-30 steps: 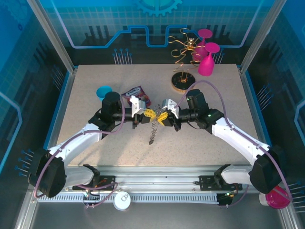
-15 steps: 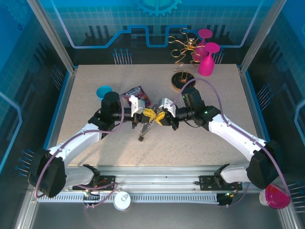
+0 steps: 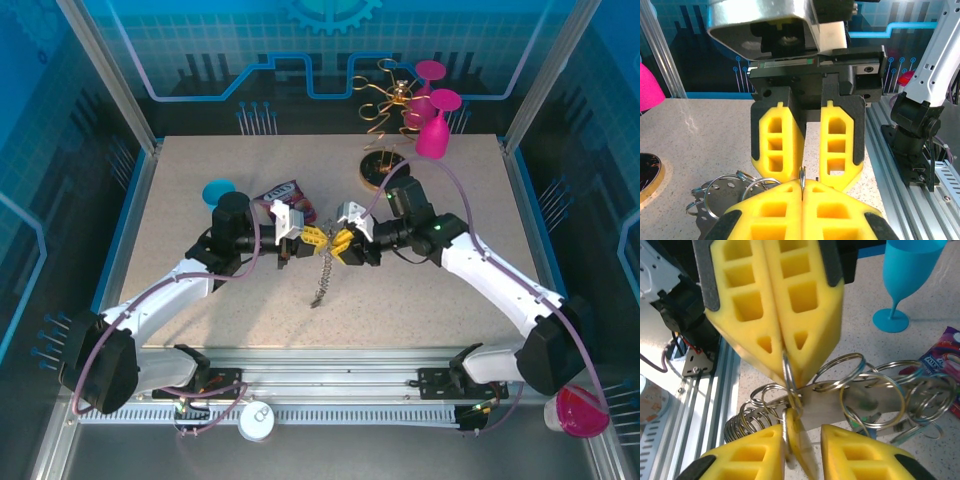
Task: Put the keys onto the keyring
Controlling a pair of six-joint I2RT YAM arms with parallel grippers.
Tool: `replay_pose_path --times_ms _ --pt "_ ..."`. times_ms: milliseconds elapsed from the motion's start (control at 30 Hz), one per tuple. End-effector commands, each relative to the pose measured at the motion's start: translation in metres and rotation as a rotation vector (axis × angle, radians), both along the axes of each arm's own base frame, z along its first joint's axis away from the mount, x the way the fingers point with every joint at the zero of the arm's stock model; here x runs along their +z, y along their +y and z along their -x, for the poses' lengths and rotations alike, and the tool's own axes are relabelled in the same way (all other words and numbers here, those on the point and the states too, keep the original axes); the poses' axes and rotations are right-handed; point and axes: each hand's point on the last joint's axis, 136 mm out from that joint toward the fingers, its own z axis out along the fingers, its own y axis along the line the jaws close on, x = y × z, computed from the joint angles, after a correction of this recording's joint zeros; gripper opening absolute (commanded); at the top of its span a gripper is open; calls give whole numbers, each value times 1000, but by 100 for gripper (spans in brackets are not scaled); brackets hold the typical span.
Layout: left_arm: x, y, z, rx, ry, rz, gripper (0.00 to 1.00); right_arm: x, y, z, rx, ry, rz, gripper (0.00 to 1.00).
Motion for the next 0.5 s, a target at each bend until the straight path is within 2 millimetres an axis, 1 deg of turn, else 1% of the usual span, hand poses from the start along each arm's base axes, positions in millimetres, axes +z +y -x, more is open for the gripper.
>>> replay_pose_path --times_ms 0,300,467 --pt "14 -3 4 -45 -46 33 0 17 -6 0 -5 -15 -87 27" --pt "12 -3 4 -50 -40 30 0 29 0 -1 16 -26 -161 26" --pt "13 -4 3 -48 -40 35 0 30 7 0 38 -23 -174 21"
